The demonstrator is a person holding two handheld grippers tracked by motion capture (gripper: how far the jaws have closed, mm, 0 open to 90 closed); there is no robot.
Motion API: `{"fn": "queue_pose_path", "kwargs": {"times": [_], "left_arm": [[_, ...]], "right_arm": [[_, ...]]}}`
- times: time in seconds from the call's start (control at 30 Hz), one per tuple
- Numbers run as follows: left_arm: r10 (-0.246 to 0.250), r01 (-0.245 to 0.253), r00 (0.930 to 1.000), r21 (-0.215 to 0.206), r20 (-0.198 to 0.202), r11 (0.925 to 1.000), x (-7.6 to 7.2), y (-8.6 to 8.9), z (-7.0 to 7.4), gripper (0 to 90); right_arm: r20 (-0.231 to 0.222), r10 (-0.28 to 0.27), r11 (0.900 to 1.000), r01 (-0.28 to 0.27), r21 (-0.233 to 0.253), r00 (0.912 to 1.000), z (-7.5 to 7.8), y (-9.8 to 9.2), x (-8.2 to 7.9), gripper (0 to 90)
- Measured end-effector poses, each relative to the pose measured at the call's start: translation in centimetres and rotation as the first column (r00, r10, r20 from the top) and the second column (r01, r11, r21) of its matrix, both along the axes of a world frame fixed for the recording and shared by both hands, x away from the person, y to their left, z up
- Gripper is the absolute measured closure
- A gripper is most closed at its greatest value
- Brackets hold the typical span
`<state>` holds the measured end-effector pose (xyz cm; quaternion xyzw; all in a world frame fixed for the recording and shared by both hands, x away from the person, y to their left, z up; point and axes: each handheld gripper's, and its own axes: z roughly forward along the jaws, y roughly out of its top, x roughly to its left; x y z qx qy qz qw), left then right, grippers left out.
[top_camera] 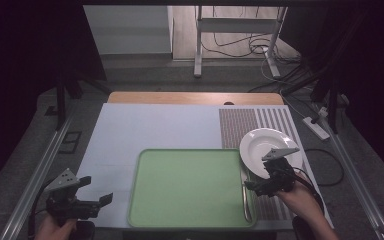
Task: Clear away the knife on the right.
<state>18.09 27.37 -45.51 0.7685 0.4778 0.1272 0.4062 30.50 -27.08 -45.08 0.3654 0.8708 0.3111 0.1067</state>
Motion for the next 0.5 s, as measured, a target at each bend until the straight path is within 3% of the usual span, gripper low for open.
{"fn": "queue_pose_path", "kwargs": {"times": [0.5], "left_arm": [[0.002, -0.002, 1.0000, 0.004, -0.002, 1.0000, 0.0, 0.0, 0.0, 1.6]], "right_arm": [[0.024, -0.044, 0.999, 0.044, 0.019, 0.9987, 0.3, -2.1, -1.0, 0.0]]}}
